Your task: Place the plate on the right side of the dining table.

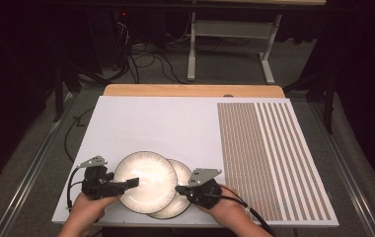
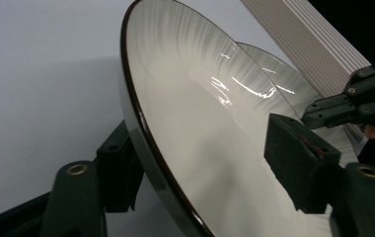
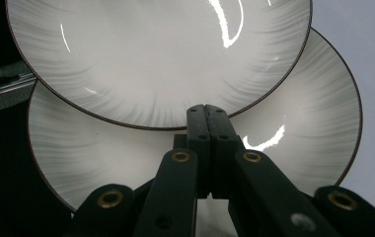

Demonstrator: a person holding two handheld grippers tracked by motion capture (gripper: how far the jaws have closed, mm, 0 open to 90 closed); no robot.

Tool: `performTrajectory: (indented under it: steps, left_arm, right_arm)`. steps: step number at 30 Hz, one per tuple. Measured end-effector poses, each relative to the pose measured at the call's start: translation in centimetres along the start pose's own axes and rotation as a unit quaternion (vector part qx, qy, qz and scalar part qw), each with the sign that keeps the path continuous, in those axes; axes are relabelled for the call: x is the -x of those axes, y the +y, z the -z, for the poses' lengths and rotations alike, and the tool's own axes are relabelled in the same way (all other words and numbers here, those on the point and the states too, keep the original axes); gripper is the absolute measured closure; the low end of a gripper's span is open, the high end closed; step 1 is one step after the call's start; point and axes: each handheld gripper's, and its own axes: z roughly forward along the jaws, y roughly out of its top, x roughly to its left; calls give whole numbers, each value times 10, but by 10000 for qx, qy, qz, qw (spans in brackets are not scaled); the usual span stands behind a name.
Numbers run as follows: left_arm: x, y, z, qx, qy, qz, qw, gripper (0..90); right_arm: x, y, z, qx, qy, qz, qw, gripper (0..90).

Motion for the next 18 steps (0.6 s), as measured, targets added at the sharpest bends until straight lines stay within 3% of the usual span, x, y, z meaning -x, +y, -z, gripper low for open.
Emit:
performTrajectory:
  steps: [7, 18]
  left_arm:
    - [-5, 0, 4, -46, 126, 200, 9997, 558]
    - [-6, 1, 8, 75, 140, 407, 9990, 673]
  right_arm:
    - [0, 0, 0, -12, -3, -9, 10000, 900]
    - [-1, 0, 0, -12, -15, -14, 10000, 900]
